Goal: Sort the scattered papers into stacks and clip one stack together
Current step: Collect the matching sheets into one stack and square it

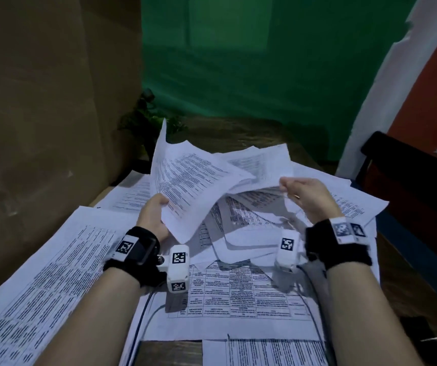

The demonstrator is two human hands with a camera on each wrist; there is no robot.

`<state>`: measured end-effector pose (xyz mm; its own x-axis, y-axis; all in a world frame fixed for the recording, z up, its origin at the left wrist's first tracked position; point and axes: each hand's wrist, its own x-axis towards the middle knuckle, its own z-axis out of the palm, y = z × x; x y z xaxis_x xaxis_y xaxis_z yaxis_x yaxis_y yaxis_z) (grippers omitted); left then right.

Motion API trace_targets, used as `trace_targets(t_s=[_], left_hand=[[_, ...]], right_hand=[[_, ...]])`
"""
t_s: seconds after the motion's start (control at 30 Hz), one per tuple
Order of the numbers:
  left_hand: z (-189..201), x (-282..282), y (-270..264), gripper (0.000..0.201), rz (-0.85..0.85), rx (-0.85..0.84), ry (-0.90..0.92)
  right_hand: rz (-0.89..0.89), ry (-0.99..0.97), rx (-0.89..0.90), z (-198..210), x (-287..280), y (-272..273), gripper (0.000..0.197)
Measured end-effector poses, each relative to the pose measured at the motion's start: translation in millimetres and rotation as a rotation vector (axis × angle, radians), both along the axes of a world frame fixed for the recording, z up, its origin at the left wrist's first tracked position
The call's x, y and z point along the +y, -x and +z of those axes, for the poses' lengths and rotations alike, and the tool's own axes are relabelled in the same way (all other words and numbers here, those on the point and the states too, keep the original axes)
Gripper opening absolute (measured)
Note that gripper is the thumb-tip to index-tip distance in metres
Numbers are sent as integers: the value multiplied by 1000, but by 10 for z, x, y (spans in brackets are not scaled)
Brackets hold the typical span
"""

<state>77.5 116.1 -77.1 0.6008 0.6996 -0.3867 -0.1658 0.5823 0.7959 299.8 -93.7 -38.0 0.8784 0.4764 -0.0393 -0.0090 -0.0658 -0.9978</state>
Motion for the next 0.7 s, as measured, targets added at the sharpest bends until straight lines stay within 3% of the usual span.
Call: trace_targets(t_s=[0.13,0.2,0.27,0.33,0.5,0.57,0.63,0.7], left_hand=[[50,-83,-91,29,-122,98,-112],[33,-115,-136,30,-175,149,-176],[50,-154,-137,15,-170,251,-242],[16,-151,-147,13,-141,326,-260],[-20,-101,-143,23,-45,266,-236],[-26,-103,-152,25,-20,245,-229],[-33,-112,-170,24,-1,263,-224],[-35,-135,-178,25,5,286,-216]], right_hand=[[159,285,156,4,-437,-81,11],[112,185,220,-82,-447,-139,14],[81,32,296,-188,-329,-101,25],[58,-40,322,-279,-170,-24,30],[-139,-214,264,-287,-56,19,22],[-246,-329,214,-288,-104,-71,29],[-279,-422,262,-302,-148,-116,40],[-252,-498,348,-344,-128,-125,36]])
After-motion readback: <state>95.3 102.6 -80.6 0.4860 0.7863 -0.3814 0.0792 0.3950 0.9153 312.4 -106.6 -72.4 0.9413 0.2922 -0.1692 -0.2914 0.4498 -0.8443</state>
